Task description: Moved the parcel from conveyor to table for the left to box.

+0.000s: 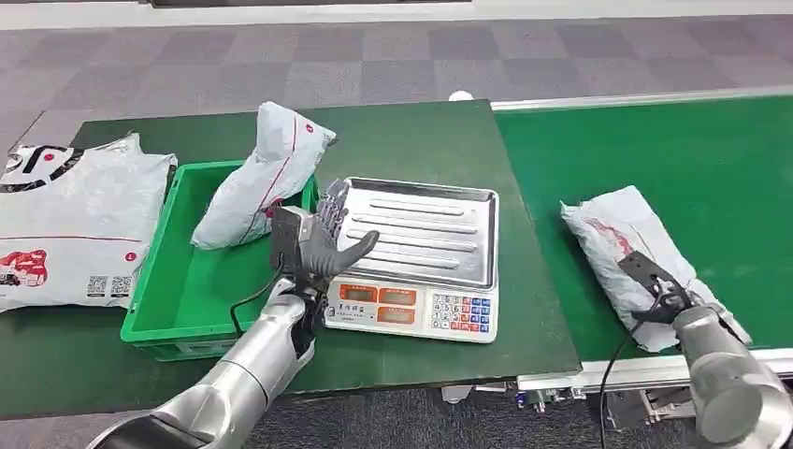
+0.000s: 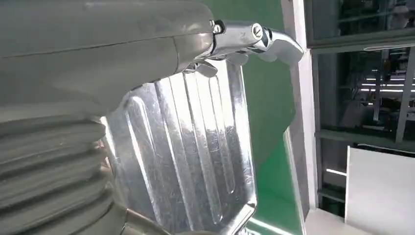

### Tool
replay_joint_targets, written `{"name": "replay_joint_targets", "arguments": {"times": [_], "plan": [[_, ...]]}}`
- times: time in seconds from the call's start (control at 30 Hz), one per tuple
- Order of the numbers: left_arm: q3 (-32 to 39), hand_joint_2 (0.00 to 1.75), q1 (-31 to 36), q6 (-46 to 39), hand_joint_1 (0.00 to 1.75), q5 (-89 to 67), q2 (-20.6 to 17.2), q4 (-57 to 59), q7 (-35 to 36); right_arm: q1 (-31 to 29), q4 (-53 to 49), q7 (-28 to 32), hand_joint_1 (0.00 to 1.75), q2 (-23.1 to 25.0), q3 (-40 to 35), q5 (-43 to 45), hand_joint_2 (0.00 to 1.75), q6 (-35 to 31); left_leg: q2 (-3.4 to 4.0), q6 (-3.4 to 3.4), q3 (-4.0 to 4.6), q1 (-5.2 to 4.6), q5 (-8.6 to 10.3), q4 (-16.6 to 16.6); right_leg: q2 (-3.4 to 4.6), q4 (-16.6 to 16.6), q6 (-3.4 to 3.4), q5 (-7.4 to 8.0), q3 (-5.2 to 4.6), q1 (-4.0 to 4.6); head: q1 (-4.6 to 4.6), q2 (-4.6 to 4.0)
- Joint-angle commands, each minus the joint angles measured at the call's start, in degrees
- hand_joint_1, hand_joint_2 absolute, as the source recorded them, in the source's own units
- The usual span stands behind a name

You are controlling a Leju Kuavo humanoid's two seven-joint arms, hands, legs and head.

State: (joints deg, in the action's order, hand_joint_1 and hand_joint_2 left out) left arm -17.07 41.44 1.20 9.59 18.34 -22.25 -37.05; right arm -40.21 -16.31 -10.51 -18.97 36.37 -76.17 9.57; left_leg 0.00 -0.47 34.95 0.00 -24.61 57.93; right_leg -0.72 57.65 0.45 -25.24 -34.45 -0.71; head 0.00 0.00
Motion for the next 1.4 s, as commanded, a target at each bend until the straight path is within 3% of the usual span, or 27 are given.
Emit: {"name": "replay_joint_targets", "arguments": {"times": [0.03, 0.6, 0.8, 0.87, 0.97, 1.0, 1.13, 1.4], "plan": [[3.08, 1.75, 1.09, 0.79, 0.0, -0.66, -0.43, 2.45, 0.5, 1.34, 3.13, 0.42, 1.75, 3.63, -1.23, -0.27, 1.75, 0.3, 0.22, -0.05, -0.14, 0.1, 0.02, -0.19, 0.28, -0.28, -0.06, 0.14, 0.12, 0.1, 0.0, 0.0], [3.73, 1.75, 1.21, 1.41, 0.0, -1.88, -0.18, 2.9, 0.66, 2.13, 1.95, 2.95, 1.75, 5.77, -2.83, -2.47, 1.75, -1.08, 0.15, -0.07, -0.19, 0.09, -0.05, -0.11, 0.18, -0.2, -0.06, 0.05, 0.14, 0.16, 0.0, 0.0], [5.7, 1.75, 0.02, 0.59, 0.0, -3.0, -1.32, 2.0, -0.33, 1.47, -5.05, 18.11, 1.75, 12.72, -3.64, -0.11, 1.75, -24.29, 0.44, -0.1, -0.25, 0.1, -0.05, -0.23, 0.51, -0.32, -0.09, 0.14, 0.12, 0.16, 0.02, 0.0], [6.63, 1.75, -0.33, 0.94, 0.0, -3.52, -1.68, 1.8, -0.87, 1.18, -8.53, 26.56, 1.75, 12.19, -5.69, 5.37, 1.75, -26.13, 0.63, -0.11, -0.13, 0.02, -0.09, -0.14, 0.72, -0.13, -0.09, 0.13, -0.07, 0.09, 0.0, 0.0], [7.7, 1.75, 0.27, 1.0, 0.0, -3.98, -1.68, 1.67, -0.62, 1.26, -12.62, 33.41, 1.75, 8.3, -10.34, 16.49, 1.75, -27.65, 0.54, -0.11, 0.02, -0.04, -0.06, -0.1, 0.62, -0.01, -0.1, 0.08, -0.25, 0.0, 0.0, 0.0], [7.86, 1.75, 0.4, 0.9, 0.0, -4.12, -1.59, 1.52, -0.45, 2.43, -14.86, 34.06, 1.75, 7.49, -12.12, 20.04, 1.75, -28.12, 0.63, -0.15, -0.08, 0.01, -0.01, -0.28, 0.74, -0.21, -0.14, 0.18, -0.17, 0.05, 0.0, -0.02], [8.07, 1.75, 0.41, 0.46, 0.0, -4.59, -1.18, 1.06, -0.07, 10.03, -26.16, 32.93, 1.75, 5.95, -21.4, 29.83, 1.75, -33.86, -0.25, 0.02, 0.1, 0.02, 0.1, -0.11, -0.17, -0.09, -0.03, -0.03, -0.13, -0.05, 0.0, -0.02], [8.12, 1.75, -0.09, 0.15, 0.0, -4.76, -1.25, 0.88, -0.19, 13.23, -28.59, 29.69, 1.75, 5.39, -26.51, 32.21, 1.75, -35.27, -0.11, 0.09, 0.07, -0.05, -0.11, -0.09, 0.11, -0.1, 0.11, -0.1, -0.11, -0.19, 0.0, -0.02]]}}
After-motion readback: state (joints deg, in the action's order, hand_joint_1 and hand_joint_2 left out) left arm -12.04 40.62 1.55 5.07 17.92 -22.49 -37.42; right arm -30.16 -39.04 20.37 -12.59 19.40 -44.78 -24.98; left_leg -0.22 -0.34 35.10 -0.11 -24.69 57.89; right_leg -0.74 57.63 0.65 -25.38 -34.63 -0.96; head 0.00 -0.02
